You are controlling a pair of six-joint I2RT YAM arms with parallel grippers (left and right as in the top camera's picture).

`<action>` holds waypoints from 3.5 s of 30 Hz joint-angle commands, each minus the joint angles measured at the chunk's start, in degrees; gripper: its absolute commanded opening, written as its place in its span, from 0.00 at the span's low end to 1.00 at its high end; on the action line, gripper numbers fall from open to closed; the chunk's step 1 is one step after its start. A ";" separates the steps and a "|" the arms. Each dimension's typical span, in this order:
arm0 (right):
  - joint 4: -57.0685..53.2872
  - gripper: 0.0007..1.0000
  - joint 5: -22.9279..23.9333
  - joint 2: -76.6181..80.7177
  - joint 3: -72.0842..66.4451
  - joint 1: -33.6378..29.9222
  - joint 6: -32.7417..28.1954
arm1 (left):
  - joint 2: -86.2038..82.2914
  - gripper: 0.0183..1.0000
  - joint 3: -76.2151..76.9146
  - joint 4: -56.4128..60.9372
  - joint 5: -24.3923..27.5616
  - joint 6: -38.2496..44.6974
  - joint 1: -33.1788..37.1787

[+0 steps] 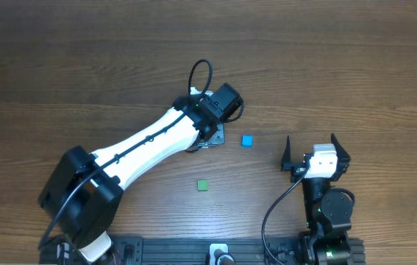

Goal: Stack Cubes

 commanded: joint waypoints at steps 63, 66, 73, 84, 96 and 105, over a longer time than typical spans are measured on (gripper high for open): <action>-0.26 0.99 -0.31 -0.26 -0.28 -0.42 0.13 | -39.76 1.00 0.68 5.51 -3.08 15.43 33.31; -0.26 0.99 -0.31 -0.26 -0.28 -0.42 0.13 | -46.42 1.00 -0.98 5.97 -3.13 17.94 33.48; -0.26 0.99 -0.31 -0.26 -0.28 -0.42 0.13 | -63.84 0.99 -15.74 14.45 0.85 23.63 38.42; -0.26 0.99 -0.31 -0.26 -0.28 -0.42 0.13 | -86.82 1.00 -44.96 30.64 11.98 35.06 45.13; -0.26 0.99 -0.31 -0.26 -0.28 -0.42 0.13 | -96.28 1.00 -65.09 47.23 16.92 39.47 45.13; -0.26 0.99 -0.31 -0.26 -0.28 -0.42 0.13 | -102.05 1.00 -70.77 49.92 16.87 40.06 45.13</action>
